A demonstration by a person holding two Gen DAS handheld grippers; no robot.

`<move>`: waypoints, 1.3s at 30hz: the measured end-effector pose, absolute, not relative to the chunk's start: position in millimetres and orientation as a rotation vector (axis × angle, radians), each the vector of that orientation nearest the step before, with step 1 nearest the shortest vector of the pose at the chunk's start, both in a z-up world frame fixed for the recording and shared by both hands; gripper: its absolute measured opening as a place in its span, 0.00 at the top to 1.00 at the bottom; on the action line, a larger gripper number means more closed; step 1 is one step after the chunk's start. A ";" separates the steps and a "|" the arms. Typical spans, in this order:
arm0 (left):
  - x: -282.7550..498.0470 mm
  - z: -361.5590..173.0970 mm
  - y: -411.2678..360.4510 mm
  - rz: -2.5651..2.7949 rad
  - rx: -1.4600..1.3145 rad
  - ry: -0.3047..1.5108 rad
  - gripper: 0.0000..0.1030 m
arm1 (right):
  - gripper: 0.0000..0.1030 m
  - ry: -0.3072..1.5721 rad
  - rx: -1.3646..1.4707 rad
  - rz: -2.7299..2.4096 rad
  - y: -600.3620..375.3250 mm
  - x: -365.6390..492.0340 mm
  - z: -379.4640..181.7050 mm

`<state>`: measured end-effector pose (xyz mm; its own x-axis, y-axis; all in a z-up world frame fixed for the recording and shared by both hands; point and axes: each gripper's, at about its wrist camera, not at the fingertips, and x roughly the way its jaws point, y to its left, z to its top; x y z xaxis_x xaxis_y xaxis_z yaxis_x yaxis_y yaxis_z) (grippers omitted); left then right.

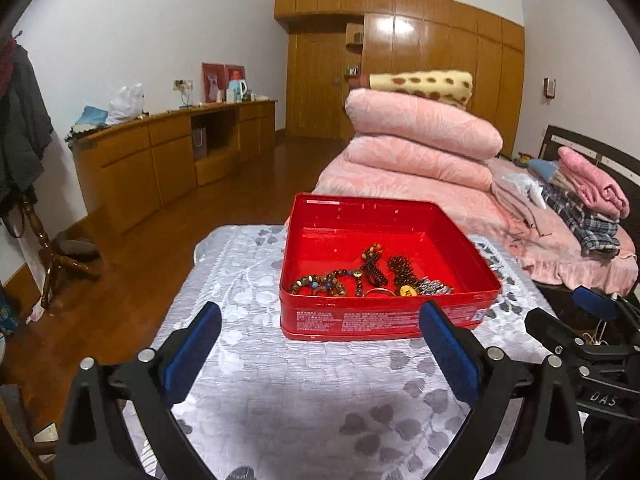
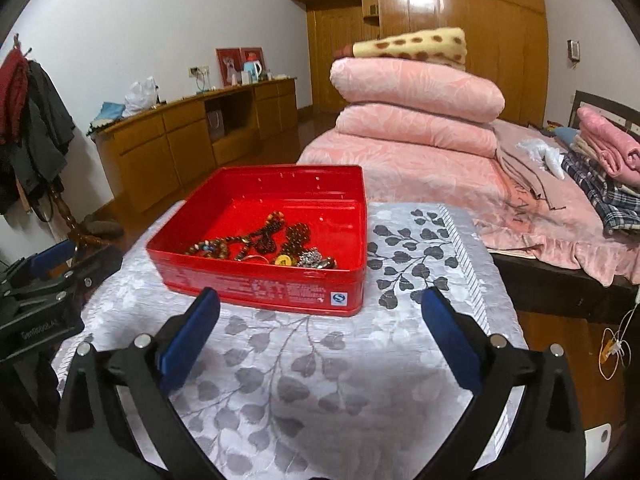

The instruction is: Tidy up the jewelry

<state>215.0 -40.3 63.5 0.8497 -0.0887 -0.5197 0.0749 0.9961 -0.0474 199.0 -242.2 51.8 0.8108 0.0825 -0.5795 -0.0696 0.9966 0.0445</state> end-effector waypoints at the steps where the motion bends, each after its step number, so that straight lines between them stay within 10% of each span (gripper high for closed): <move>1: 209.9 66.5 -40.4 -0.087 -0.026 0.537 0.06 | 0.05 0.609 0.024 0.083 -241.4 194.8 54.9; 39: 57.5 163.7 -36.3 -0.090 0.042 0.064 0.06 | 0.05 0.177 0.009 0.159 -235.2 49.4 163.2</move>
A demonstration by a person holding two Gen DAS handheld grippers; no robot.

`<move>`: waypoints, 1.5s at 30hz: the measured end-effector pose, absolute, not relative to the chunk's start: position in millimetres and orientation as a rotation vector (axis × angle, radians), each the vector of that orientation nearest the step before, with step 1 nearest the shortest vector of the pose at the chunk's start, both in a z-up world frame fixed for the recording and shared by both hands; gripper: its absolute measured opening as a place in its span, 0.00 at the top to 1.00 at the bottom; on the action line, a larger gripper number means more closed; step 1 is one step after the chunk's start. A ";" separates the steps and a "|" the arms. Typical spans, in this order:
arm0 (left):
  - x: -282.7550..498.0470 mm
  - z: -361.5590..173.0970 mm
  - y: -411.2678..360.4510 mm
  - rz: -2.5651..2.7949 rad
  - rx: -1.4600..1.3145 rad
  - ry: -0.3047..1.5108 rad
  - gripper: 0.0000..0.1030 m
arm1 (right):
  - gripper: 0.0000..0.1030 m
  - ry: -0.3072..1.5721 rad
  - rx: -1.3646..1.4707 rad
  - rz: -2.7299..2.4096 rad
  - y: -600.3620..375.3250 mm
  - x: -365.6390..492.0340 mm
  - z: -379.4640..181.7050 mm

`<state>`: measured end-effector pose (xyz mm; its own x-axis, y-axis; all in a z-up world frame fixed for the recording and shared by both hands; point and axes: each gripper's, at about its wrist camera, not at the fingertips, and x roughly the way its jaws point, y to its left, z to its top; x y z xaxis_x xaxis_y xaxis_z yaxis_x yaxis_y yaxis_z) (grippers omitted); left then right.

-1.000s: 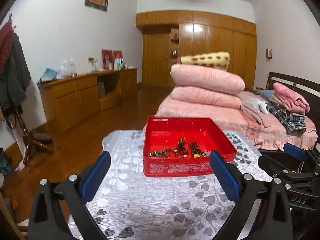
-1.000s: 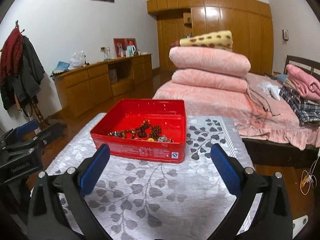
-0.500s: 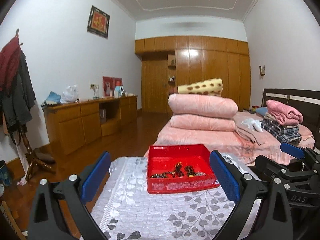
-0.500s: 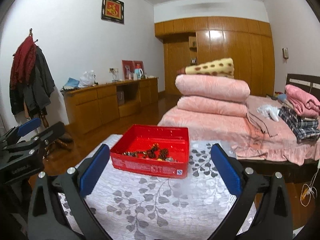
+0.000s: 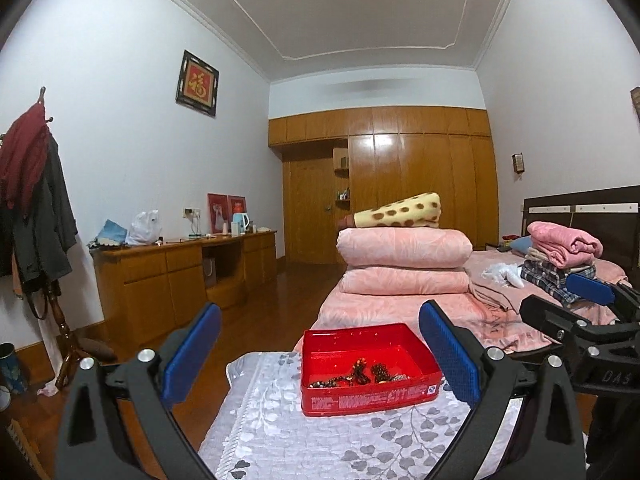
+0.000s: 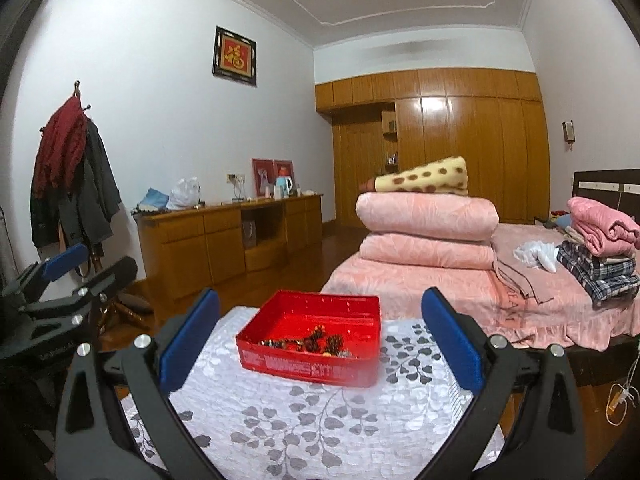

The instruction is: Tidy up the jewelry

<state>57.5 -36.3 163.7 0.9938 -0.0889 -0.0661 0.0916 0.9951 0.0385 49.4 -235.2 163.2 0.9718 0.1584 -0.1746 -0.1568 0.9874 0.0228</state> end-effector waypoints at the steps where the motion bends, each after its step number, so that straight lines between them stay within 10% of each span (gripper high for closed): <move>1: 57.1 164.0 -36.0 -0.092 0.043 0.063 0.06 | 0.05 0.171 0.006 0.160 -235.0 47.4 164.8; 45: 56.2 162.2 -35.2 -0.110 0.039 0.093 0.06 | 0.05 0.170 -0.013 0.168 -225.7 48.1 168.7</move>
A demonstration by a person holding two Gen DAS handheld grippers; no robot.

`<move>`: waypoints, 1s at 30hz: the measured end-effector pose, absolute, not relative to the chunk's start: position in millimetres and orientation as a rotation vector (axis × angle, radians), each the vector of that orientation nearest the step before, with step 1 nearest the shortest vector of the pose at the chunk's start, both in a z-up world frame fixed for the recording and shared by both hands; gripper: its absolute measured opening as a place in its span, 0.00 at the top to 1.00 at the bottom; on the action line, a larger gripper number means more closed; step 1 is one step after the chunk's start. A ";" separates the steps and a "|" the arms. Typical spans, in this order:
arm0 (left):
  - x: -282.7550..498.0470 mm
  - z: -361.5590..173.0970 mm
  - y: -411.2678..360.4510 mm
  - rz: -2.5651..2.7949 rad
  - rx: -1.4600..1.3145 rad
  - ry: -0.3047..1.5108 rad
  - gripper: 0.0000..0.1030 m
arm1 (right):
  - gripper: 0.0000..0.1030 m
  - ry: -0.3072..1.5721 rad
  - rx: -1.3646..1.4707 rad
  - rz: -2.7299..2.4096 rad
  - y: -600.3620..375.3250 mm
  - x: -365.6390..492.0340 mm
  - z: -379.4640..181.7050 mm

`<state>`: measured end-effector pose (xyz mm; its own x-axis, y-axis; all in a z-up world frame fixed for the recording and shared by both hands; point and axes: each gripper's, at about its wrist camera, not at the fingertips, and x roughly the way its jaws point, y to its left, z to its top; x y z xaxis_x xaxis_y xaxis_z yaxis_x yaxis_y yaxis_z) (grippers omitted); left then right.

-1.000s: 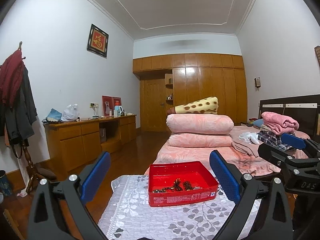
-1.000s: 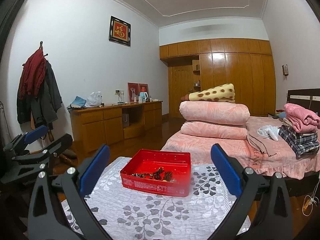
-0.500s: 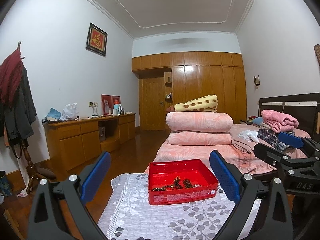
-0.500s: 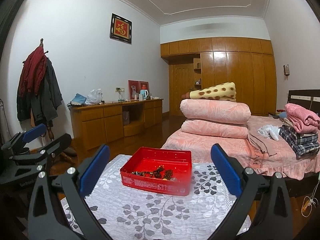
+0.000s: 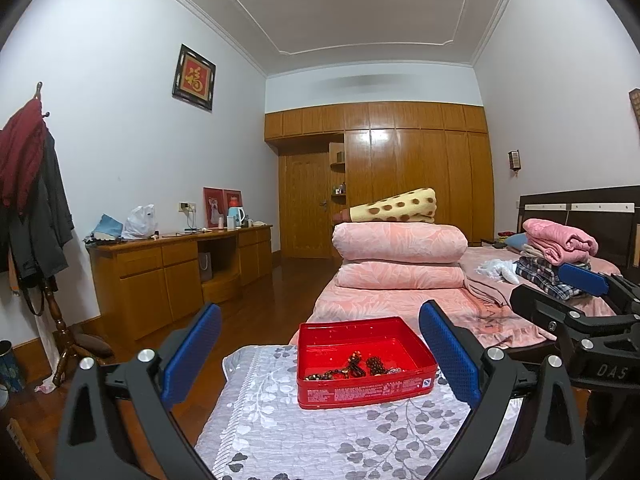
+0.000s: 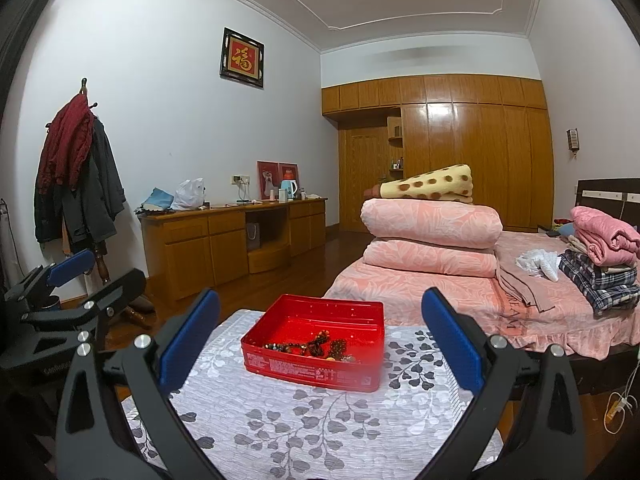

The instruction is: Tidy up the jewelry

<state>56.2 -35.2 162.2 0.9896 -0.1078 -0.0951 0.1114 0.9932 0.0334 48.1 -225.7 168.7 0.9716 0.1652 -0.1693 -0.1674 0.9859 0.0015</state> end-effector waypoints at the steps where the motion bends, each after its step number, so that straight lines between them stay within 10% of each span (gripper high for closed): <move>1: 56.1 162.2 -35.2 -0.110 0.039 0.093 0.06 | 0.05 0.170 -0.012 0.168 -226.0 47.8 168.8; 30: 59.7 158.2 -34.2 -0.119 0.026 0.110 0.06 | 0.05 0.173 -0.014 0.167 -224.3 49.3 168.3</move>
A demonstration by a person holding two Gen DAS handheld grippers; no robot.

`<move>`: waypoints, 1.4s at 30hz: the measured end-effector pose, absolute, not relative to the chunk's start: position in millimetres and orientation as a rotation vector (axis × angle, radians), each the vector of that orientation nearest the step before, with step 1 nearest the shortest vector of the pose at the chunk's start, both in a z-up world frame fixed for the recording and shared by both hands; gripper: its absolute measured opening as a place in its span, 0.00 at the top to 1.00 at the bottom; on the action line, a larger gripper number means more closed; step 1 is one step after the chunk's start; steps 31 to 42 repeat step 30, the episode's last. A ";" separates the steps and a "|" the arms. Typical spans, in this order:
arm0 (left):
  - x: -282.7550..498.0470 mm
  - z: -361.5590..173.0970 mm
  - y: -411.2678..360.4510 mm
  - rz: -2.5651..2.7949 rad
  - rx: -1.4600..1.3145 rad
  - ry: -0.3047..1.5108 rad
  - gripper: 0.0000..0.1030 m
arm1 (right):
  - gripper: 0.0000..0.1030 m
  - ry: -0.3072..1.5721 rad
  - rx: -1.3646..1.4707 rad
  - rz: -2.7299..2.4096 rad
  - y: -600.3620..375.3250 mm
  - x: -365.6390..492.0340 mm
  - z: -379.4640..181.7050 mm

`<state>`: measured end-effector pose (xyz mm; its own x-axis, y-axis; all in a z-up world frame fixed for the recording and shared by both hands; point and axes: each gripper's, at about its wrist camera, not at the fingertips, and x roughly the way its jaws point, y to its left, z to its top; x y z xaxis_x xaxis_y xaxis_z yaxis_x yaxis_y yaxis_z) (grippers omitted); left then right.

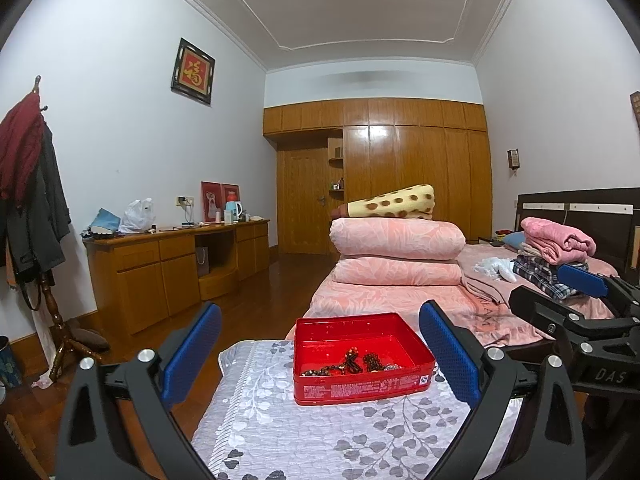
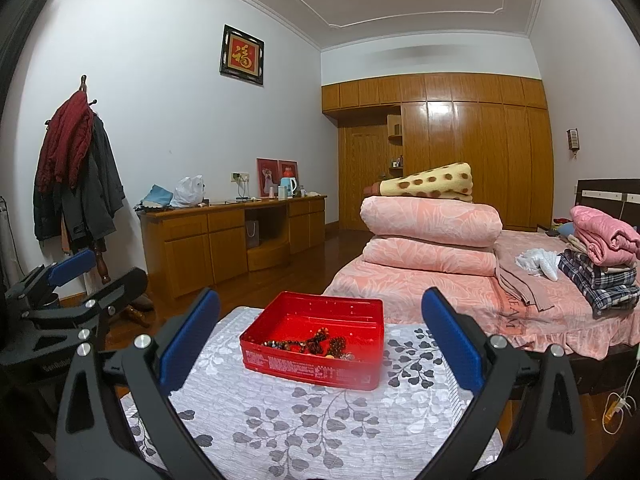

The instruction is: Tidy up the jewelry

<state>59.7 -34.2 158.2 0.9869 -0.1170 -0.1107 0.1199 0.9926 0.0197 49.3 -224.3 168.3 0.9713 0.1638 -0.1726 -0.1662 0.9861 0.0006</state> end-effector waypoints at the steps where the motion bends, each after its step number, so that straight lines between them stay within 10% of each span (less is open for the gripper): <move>1: 59.7 158.1 -34.5 -0.119 0.027 0.110 0.06 | 0.05 0.174 -0.014 0.167 -224.2 49.5 168.3; 42: 62.7 154.0 -35.2 -0.120 0.025 0.121 0.06 | 0.05 0.179 -0.012 0.165 -226.7 51.3 165.8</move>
